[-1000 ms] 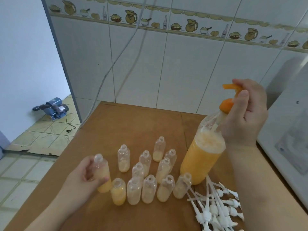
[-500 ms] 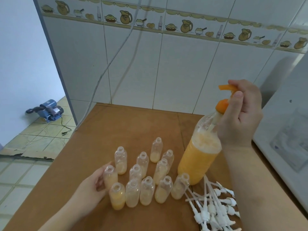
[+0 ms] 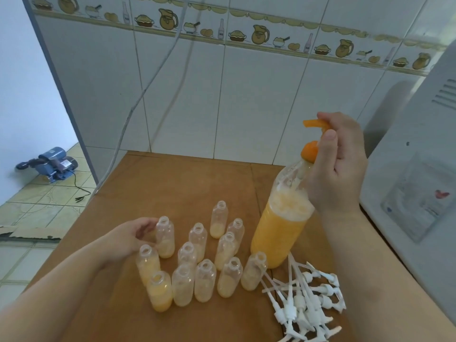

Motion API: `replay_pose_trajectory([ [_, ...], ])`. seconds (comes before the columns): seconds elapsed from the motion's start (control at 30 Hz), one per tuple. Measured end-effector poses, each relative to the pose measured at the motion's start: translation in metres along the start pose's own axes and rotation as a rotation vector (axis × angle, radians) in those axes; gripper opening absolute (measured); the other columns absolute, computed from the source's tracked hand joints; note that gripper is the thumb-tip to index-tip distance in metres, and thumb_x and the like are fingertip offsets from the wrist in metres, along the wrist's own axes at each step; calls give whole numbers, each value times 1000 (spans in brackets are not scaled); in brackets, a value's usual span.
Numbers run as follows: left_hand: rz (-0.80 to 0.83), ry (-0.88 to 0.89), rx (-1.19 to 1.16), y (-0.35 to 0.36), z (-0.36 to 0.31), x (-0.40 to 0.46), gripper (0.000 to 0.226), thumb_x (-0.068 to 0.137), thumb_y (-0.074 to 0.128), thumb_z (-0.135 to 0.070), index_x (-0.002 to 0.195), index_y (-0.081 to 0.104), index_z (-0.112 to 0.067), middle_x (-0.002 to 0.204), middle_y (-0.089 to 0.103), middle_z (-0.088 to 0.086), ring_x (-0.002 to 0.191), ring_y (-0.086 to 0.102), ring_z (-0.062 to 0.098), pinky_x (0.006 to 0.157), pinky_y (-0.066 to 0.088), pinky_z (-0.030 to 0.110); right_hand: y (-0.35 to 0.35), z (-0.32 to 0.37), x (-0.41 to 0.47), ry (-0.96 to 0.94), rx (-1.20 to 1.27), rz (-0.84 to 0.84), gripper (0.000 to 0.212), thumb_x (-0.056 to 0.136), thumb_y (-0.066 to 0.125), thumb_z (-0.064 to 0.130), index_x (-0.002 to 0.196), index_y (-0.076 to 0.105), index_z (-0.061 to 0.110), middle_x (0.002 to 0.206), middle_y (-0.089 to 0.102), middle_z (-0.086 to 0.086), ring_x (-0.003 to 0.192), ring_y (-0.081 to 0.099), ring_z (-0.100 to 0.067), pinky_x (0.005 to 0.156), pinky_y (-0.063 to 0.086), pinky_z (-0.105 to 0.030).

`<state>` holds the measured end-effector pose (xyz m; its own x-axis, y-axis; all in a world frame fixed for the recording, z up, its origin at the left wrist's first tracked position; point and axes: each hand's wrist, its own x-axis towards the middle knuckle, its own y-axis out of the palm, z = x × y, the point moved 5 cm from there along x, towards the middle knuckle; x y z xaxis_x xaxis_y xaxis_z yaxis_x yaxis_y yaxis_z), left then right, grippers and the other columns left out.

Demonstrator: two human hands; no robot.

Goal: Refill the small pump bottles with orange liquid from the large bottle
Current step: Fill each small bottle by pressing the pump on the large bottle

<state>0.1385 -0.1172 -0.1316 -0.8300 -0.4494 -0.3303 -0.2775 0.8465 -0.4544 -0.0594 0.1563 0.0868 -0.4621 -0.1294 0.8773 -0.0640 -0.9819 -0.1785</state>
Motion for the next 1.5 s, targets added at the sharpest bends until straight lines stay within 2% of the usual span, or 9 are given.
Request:
replay_pose_trajectory([
  [0.27, -7, 45, 80, 10, -11, 4, 30, 78, 75, -17, 105, 65, -26, 97, 70, 0, 94, 65, 16, 87, 50, 31, -3, 0, -1, -18, -25, 73, 37, 99, 30, 22, 121, 55, 5, 116, 49, 7, 114, 49, -12, 97, 40, -24],
  [0.47, -372, 234, -276, -17, -42, -22, 23, 86, 62, -12, 102, 62, -29, 90, 72, -4, 99, 63, 16, 82, 47, 25, -4, 1, -1, -22, -66, 112, 40, 99, 28, 26, 124, 54, 6, 118, 48, 8, 116, 46, -10, 98, 37, -19],
  [0.57, -515, 410, -298, -32, -94, -41, 29, 80, 67, -30, 108, 63, -25, 100, 70, -1, 100, 64, 20, 81, 48, 27, -5, 0, 1, -33, -83, 127, 41, 100, 28, 27, 124, 54, 7, 118, 47, 8, 115, 45, -6, 101, 37, -22],
  [0.67, -494, 573, -68, -9, -163, -57, 43, 70, 70, -58, 106, 62, -35, 93, 67, -19, 84, 63, -2, 73, 46, 15, -6, 1, 1, -59, -82, 134, 40, 100, 29, 26, 124, 54, 6, 119, 47, 10, 118, 48, -13, 103, 39, -48],
  [0.73, -463, 654, -2, 13, -197, -60, 47, 69, 68, -56, 108, 62, -31, 89, 66, -23, 81, 62, -4, 71, 45, 9, -6, 1, 1, -60, -79, 138, 41, 100, 29, 26, 125, 54, 7, 119, 47, 10, 120, 48, -16, 102, 38, -52],
  [0.87, -445, 739, -16, 37, -231, -58, 57, 71, 69, -47, 121, 60, -20, 93, 67, -15, 84, 62, 1, 78, 48, 12, -7, 1, 0, -49, -88, 155, 41, 99, 29, 26, 126, 54, 8, 121, 51, 5, 122, 46, -15, 103, 36, -54],
  [1.13, -488, 818, 95, 43, -264, -57, 56, 74, 63, -52, 121, 59, -22, 95, 63, -12, 68, 55, 13, 67, 48, 15, -6, 3, -3, -37, -113, 186, 44, 99, 27, 30, 128, 52, 9, 126, 54, -4, 122, 45, -15, 102, 38, -53],
  [1.33, -475, 867, 222, 41, -278, -59, 57, 77, 62, -55, 125, 57, -23, 99, 61, -14, 68, 50, 7, 70, 47, 25, -9, 2, 14, -108, -103, 230, 45, 98, 28, 33, 116, 61, 8, 108, 54, 9, 106, 50, -4, 95, 45, -44],
  [1.5, -485, 915, 425, 37, -290, -60, 51, 84, 65, -40, 129, 55, -20, 103, 61, -11, 74, 44, -9, 72, 38, 18, -7, -1, 12, -119, -42, 143, 41, 98, 30, 22, 112, 63, 4, 106, 55, 9, 105, 48, 1, 97, 43, -52],
])
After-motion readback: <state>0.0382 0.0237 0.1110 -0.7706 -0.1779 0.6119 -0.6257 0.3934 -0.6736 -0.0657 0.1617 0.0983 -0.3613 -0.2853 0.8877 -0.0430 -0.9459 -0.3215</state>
